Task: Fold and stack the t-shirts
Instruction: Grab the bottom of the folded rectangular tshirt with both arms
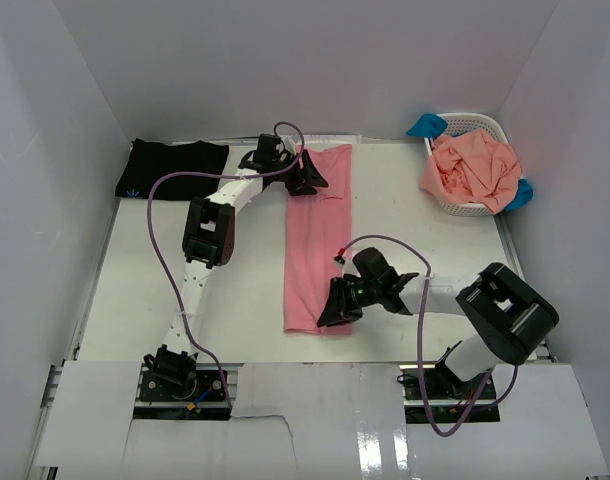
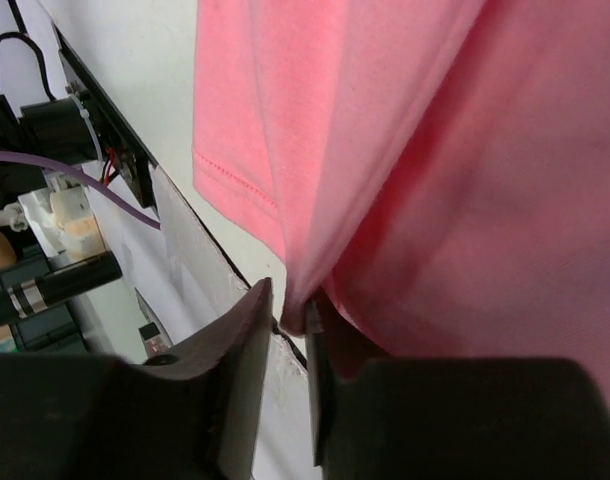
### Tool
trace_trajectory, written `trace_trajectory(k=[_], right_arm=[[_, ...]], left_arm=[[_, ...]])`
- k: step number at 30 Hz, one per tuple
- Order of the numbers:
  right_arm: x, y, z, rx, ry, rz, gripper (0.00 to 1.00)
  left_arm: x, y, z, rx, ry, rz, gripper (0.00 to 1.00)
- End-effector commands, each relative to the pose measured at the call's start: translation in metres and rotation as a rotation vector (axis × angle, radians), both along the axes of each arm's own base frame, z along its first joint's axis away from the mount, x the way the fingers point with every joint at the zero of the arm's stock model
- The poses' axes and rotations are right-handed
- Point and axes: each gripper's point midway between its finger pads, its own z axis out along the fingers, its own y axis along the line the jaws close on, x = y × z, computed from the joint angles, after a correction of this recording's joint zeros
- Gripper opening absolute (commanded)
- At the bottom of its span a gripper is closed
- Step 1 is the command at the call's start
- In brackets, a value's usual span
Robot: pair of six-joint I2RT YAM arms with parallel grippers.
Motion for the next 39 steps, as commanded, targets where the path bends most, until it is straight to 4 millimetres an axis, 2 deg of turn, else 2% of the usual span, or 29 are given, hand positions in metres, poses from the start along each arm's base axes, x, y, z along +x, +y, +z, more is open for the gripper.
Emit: trace_trajectory(k=[1,3,4,5,7,8,10,11,12,14,15,17,18,21,22,24,25,26,27,28,29,31,32,34,35,36,38,39], right_arm=[[-0.009,-0.007,-0.001,-0.033,0.025,-0.013,0.3],[-0.007,-0.008,0.006,-0.033,0.004,-0.017,0.41],[-0.009,-0.013,0.003,-0.073,0.008,-0.027,0.43],[-0.004,-0.011,0.015,-0.062,-0.028,-0.027,0.44],[-0.006,-0.021,0.016,-0.121,-0.03,-0.047,0.47],[-0.004,-0.021,0.026,-0.108,-0.058,-0.053,0.47],[-0.002,-0.024,0.036,-0.106,-0.079,-0.066,0.49],[-0.005,-0.026,0.044,-0.098,-0.085,-0.07,0.49],[-0.006,-0.027,0.048,-0.094,-0.089,-0.071,0.5],[-0.009,-0.031,0.057,-0.092,-0.09,-0.083,0.5],[-0.009,-0.033,0.059,-0.096,-0.094,-0.09,0.5],[-0.009,-0.039,0.065,-0.106,-0.116,-0.11,0.5],[-0.009,-0.049,0.061,-0.155,-0.122,-0.134,0.5],[-0.006,-0.066,0.06,-0.224,-0.177,-0.166,0.5],[-0.002,-0.073,0.056,-0.256,-0.209,-0.187,0.5],[0.0,-0.079,0.05,-0.283,-0.218,-0.197,0.5],[0.0,-0.081,0.047,-0.292,-0.218,-0.198,0.5],[-0.001,-0.083,0.042,-0.307,-0.212,-0.193,0.5],[0.001,-0.084,0.04,-0.312,-0.214,-0.194,0.49],[0.002,-0.086,0.038,-0.321,-0.215,-0.197,0.49],[0.003,-0.088,0.035,-0.328,-0.216,-0.199,0.48],[0.008,-0.087,0.036,-0.298,-0.207,-0.205,0.47],[0.007,-0.088,0.033,-0.284,-0.197,-0.192,0.47],[0.016,-0.095,0.028,-0.28,-0.188,-0.221,0.47],[0.019,-0.097,0.026,-0.275,-0.184,-0.225,0.47],[0.019,-0.101,0.022,-0.258,-0.158,-0.223,0.47],[0.02,-0.101,0.019,-0.23,-0.138,-0.217,0.47],[0.018,-0.102,0.017,-0.217,-0.118,-0.211,0.47]], left_arm=[[0.009,0.005,0.02,0.005,-0.053,0.009,0.68],[0.011,0.006,0.024,0.005,-0.061,0.012,0.68],[0.011,0.007,0.025,0.01,-0.055,0.015,0.68],[0.015,0.009,0.033,0.019,-0.074,0.029,0.68],[0.017,0.012,0.046,0.032,-0.084,0.042,0.69],[0.018,0.012,0.068,0.023,-0.121,0.048,0.71],[0.021,0.015,0.095,0.023,-0.176,0.068,0.76],[0.021,0.016,0.122,0.013,-0.221,0.077,0.79],[0.021,0.017,0.137,0.009,-0.248,0.087,0.84],[0.021,0.021,0.168,-0.006,-0.3,0.099,0.86],[0.017,0.024,0.191,-0.015,-0.332,0.107,0.87],[0.011,0.029,0.206,-0.012,-0.336,0.121,0.88],[0.001,0.034,0.216,-0.003,-0.316,0.124,0.87],[-0.027,0.046,0.182,0.069,-0.184,0.132,0.81],[-0.052,0.059,0.16,0.121,-0.108,0.153,0.8],[-0.079,0.076,0.14,0.185,-0.058,0.182,0.8],[-0.097,0.087,0.16,0.203,-0.103,0.206,0.8],[-0.125,0.098,0.124,0.256,-0.026,0.201,0.8],[-0.141,0.105,0.121,0.274,-0.022,0.205,0.8],[-0.162,0.111,0.145,0.259,-0.078,0.212,0.8],[-0.19,0.12,0.117,0.293,-0.021,0.198,0.8],[-0.221,0.128,0.113,0.298,-0.004,0.194,0.8],[-0.248,0.137,0.108,0.295,0.011,0.201,0.81],[-0.269,0.144,0.103,0.301,0.022,0.211,0.83],[-0.28,0.149,0.112,0.288,-0.012,0.235,0.87],[-0.293,0.152,0.096,0.288,0.027,0.249,0.88],[-0.308,0.152,0.101,0.243,0.005,0.256,0.9],[-0.318,0.148,0.09,0.218,0.04,0.25,0.9]])
